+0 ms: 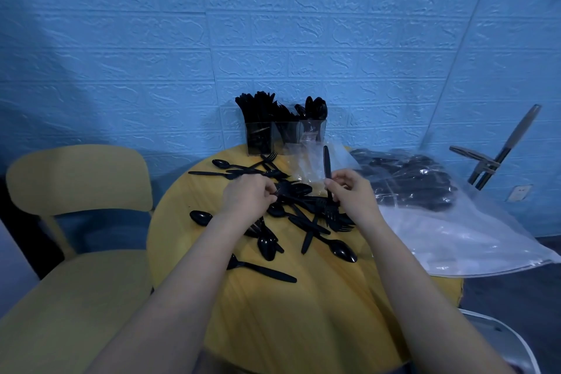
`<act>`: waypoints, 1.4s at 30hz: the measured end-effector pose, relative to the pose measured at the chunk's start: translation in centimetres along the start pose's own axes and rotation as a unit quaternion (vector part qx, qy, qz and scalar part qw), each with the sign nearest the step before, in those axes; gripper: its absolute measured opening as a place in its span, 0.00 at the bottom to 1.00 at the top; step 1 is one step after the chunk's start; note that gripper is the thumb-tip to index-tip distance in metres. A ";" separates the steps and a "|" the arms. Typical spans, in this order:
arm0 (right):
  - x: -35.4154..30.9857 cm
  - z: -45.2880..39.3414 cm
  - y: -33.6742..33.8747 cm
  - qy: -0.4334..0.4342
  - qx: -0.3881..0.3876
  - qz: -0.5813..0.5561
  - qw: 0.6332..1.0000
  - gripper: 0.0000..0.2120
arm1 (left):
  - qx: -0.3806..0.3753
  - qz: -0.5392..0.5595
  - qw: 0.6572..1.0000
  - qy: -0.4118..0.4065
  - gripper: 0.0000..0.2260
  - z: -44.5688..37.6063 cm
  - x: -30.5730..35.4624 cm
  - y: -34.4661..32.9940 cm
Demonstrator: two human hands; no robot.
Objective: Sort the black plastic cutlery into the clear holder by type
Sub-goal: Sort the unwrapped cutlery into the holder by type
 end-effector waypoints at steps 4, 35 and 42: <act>-0.1 0.1 0.0 -0.001 0.001 -0.019 1.000 0.03 | -0.001 0.247 0.969 0.021 0.09 -0.1 -1.6 -0.6; -3.3 2.1 -7.4 0.235 0.019 0.231 0.944 0.12 | -0.022 0.688 0.725 0.030 0.10 -0.2 -1.2 -5.9; -2.9 2.1 -8.5 0.206 -0.053 0.252 0.944 0.15 | -0.015 0.695 0.718 0.016 0.11 0.1 -1.3 -5.8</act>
Point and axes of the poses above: each hand's wrist, its own z-axis away from the middle knuckle, its own y-axis out of the back of the hand, x = y × z, the point moved 8 cm from there along -z, towards the middle knuckle, and after that the axes turned 7 degrees about -x, right-handed, at the moved point
